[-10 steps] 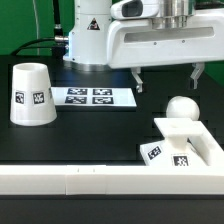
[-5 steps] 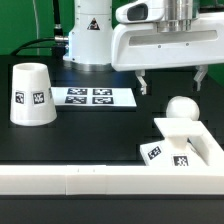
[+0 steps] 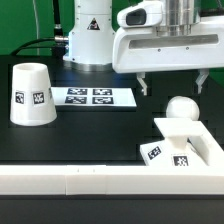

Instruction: Assemble lamp

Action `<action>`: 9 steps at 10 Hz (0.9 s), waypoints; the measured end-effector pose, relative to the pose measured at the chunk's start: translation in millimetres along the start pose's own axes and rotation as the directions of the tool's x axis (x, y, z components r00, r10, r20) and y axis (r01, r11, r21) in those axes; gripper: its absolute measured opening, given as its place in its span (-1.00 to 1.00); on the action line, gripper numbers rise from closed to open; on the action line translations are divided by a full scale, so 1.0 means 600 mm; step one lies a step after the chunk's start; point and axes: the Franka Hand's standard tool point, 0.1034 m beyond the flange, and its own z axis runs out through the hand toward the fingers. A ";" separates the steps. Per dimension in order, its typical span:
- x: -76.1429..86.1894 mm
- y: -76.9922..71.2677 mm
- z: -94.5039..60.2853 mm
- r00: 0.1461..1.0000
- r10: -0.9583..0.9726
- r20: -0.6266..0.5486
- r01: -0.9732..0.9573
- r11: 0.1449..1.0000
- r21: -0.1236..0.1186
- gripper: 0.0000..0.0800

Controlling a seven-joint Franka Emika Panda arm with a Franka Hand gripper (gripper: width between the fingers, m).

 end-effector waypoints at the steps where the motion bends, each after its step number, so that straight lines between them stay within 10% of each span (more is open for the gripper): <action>1: -0.012 0.005 -0.001 0.991 -0.006 0.131 0.008 1.000 -0.013 0.75; 9: -0.009 -0.017 0.011 0.862 -0.003 0.507 0.016 1.000 -0.020 0.75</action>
Offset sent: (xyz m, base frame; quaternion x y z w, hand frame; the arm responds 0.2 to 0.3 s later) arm 0.0067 0.0311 0.0110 0.0463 -0.1914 -0.0140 0.9803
